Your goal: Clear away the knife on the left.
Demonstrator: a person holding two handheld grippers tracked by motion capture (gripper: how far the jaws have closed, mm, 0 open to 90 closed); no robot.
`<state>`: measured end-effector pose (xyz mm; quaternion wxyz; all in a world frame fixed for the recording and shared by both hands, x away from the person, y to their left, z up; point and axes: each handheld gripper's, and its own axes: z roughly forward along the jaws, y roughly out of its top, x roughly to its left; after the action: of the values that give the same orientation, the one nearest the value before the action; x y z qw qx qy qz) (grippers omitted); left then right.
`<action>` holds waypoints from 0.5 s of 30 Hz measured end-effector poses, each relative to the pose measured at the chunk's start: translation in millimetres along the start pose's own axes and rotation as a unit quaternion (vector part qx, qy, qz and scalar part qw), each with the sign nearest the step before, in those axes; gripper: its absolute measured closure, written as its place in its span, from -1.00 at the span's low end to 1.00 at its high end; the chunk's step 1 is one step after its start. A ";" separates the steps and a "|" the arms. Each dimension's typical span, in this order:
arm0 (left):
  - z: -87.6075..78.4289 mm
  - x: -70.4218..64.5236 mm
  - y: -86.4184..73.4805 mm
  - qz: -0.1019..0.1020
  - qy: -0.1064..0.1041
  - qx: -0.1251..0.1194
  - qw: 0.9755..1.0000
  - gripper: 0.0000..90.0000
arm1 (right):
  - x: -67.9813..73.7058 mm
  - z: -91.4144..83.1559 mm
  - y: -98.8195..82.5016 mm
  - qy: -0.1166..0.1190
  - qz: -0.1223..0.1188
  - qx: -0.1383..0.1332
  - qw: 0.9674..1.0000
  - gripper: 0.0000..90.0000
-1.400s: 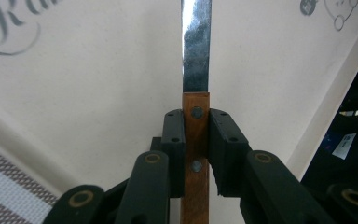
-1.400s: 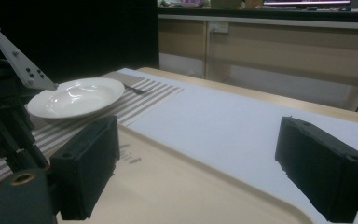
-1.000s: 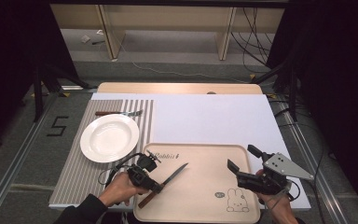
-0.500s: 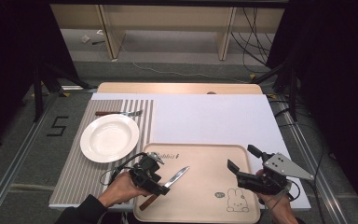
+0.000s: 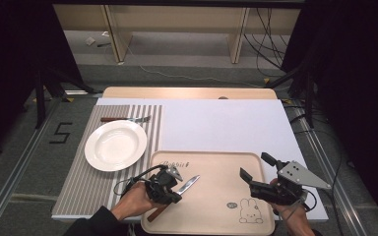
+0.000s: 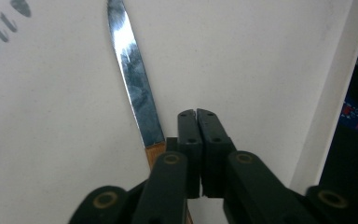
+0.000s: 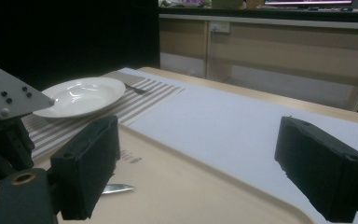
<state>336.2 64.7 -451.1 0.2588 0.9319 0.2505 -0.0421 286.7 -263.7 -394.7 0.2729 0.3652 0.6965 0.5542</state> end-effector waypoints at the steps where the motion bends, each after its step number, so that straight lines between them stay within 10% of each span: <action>1: 3.1 -0.9 1.0 0.001 -0.001 0.006 1.000 0.99 | 0.0 0.0 0.0 0.000 0.000 0.000 1.000 -0.67; 15: 16.9 -1.2 5.5 0.000 0.002 0.037 0.999 1.00 | 0.4 0.2 0.2 0.001 0.000 -0.001 1.000 -0.67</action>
<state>338.7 51.6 -462.9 0.2233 0.9411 0.2491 -0.0495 286.6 -263.2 -394.5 0.2728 0.3644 0.6962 0.5550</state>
